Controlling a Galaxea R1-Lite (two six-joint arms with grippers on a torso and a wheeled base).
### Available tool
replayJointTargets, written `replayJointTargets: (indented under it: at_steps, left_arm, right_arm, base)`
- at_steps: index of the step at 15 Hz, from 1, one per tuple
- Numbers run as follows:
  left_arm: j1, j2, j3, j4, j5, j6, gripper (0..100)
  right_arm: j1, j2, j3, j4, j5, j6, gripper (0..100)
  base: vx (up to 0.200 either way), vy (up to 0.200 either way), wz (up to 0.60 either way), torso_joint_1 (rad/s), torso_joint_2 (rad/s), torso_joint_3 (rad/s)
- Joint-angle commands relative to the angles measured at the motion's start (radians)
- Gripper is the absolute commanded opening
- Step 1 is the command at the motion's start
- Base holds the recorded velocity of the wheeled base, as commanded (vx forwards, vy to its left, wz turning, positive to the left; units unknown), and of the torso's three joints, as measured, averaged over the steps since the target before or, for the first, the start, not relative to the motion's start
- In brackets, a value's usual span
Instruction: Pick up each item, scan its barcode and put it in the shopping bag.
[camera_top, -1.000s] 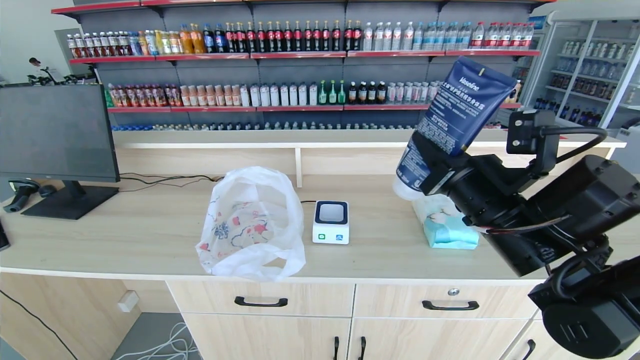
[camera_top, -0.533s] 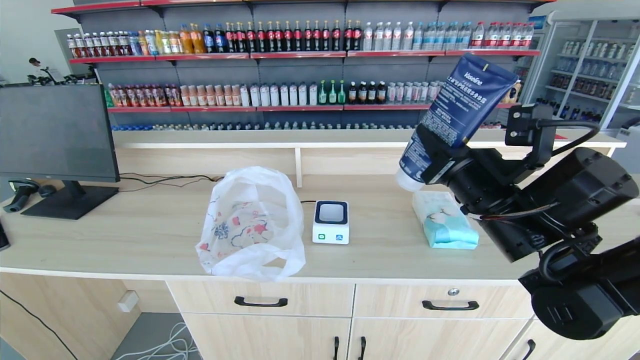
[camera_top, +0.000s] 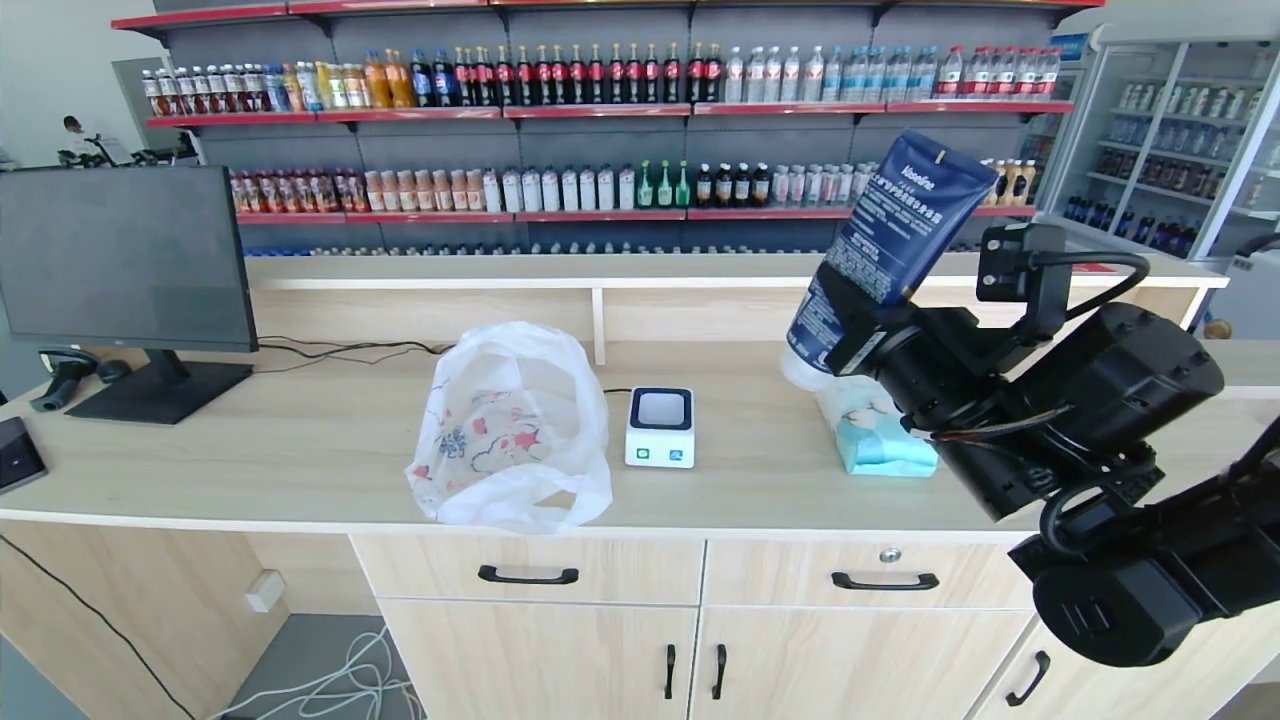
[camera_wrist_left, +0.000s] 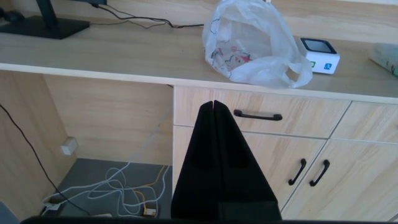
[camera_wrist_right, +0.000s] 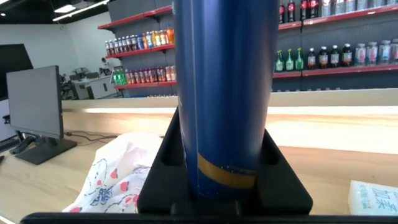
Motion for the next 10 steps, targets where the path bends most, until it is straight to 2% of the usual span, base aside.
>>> replayJointTargets:
  at_steps: [1, 10]
  left_arm:
    - [0.000, 0.000, 0.000, 0.000, 0.000, -0.001, 0]
    - [0.000, 0.000, 0.000, 0.000, 0.001, -0.005, 0]
  right_arm:
    - [0.003, 0.004, -0.002, -0.005, 0.002, 0.000, 0]
    - [0.004, 0.012, -0.003, -0.005, 0.001, -0.001, 0]
  base:
    - [0.000, 0.200, 0.00, 0.022, 0.01, -0.007]
    - [0.000, 0.200, 0.00, 0.005, 0.00, 0.002]
